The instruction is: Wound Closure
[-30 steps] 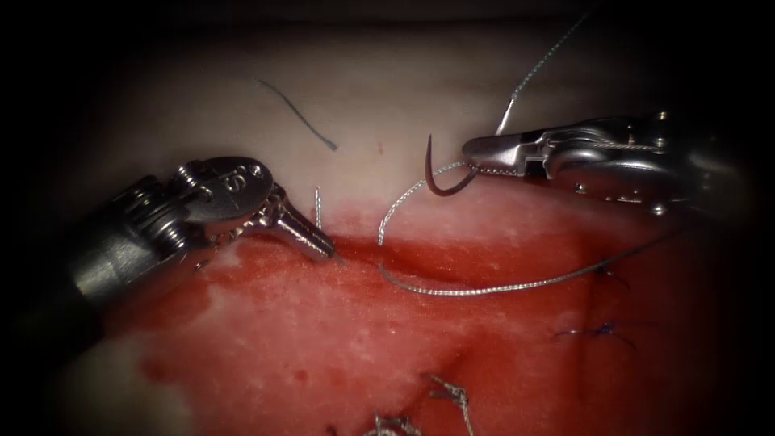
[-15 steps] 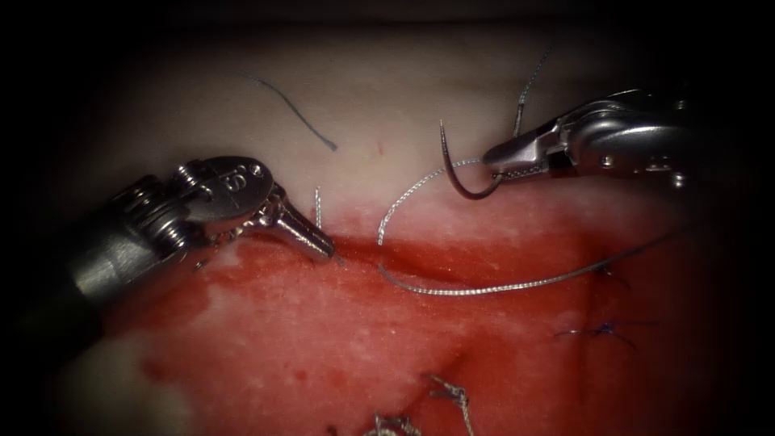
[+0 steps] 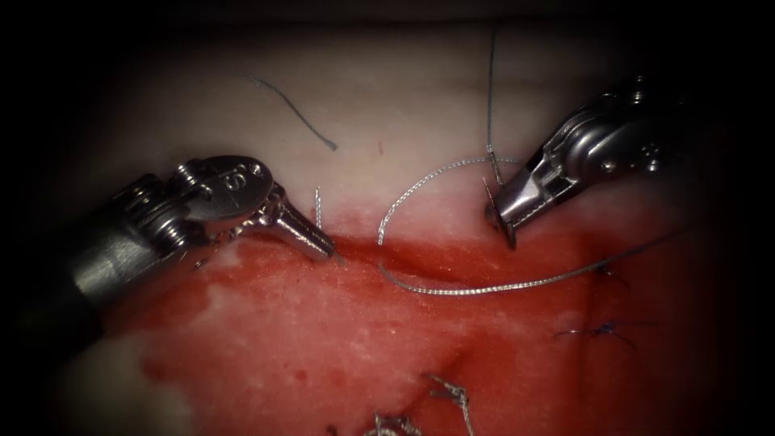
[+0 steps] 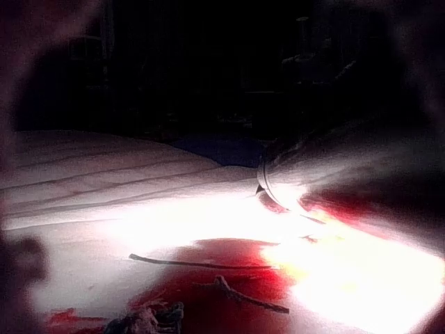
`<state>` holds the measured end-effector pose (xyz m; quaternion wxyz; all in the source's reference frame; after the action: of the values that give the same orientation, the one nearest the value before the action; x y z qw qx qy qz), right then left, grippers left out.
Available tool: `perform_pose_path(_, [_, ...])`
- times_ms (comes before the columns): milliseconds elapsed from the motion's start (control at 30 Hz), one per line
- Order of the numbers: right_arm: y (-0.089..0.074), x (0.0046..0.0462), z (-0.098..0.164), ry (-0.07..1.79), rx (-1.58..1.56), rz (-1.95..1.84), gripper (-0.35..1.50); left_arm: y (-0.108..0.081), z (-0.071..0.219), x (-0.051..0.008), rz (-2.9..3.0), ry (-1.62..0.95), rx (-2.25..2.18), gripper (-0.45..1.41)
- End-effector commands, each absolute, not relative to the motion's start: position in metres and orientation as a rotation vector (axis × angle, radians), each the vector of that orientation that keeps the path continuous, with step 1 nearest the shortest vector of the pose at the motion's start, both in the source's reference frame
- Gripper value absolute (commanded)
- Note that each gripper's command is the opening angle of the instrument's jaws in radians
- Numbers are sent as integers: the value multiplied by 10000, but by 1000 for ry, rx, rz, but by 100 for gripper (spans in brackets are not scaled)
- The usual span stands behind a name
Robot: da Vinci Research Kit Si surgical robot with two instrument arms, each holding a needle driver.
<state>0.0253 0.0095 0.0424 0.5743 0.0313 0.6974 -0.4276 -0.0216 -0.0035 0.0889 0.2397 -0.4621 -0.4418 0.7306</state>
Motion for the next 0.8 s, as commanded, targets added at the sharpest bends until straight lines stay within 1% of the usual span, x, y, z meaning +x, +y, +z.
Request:
perform_pose_path(33, [109,256,412,1687,28,-947,-35,-21,880,-217,2002,-1201,-1275,-45])
perform_pose_path(133, [115,250,408,1849,-115,-772,-35,-21,879,-218,2000,-1202,-1275,-45])
perform_pose_path(167, [116,247,410,1918,-247,-662,-35,-21,879,-218,2003,-1200,-1272,-45])
perform_pose_path(200, [117,247,414,1926,-381,-664,-35,-21,878,-219,2002,-1200,-1272,-45])
perform_pose_path(333, [121,253,424,1641,-973,-948,-35,-21,878,-219,2002,-1200,-1272,-45])
perform_pose_path(367, [115,257,428,1499,-1140,-1042,-35,-21,878,-219,2002,-1200,-1272,-45])
perform_pose_path(400, [112,260,430,1447,-1158,-1041,-35,-21,878,-219,2002,-1200,-1272,-45])
perform_pose_path(433, [108,267,434,1320,-1247,-1089,-35,-21,878,-219,2002,-1200,-1271,-45])
perform_pose_path(467, [105,271,436,1259,-1278,-1108,-35,-21,878,-219,2002,-1199,-1271,-45])
perform_pose_path(500, [101,274,437,1151,-1355,-1172,-35,-21,878,-219,2002,-1200,-1271,-45])
perform_pose_path(533, [96,279,439,958,-1487,-1298,-35,-21,878,-219,2002,-1200,-1271,-45])
perform_pose_path(567, [94,282,440,841,-1546,-1373,-35,-20,878,-219,2002,-1200,-1271,-45])
perform_pose_path(800, [94,284,440,293,-1639,-1751,-35,-19,878,-220,2044,-1109,-1340,-45])
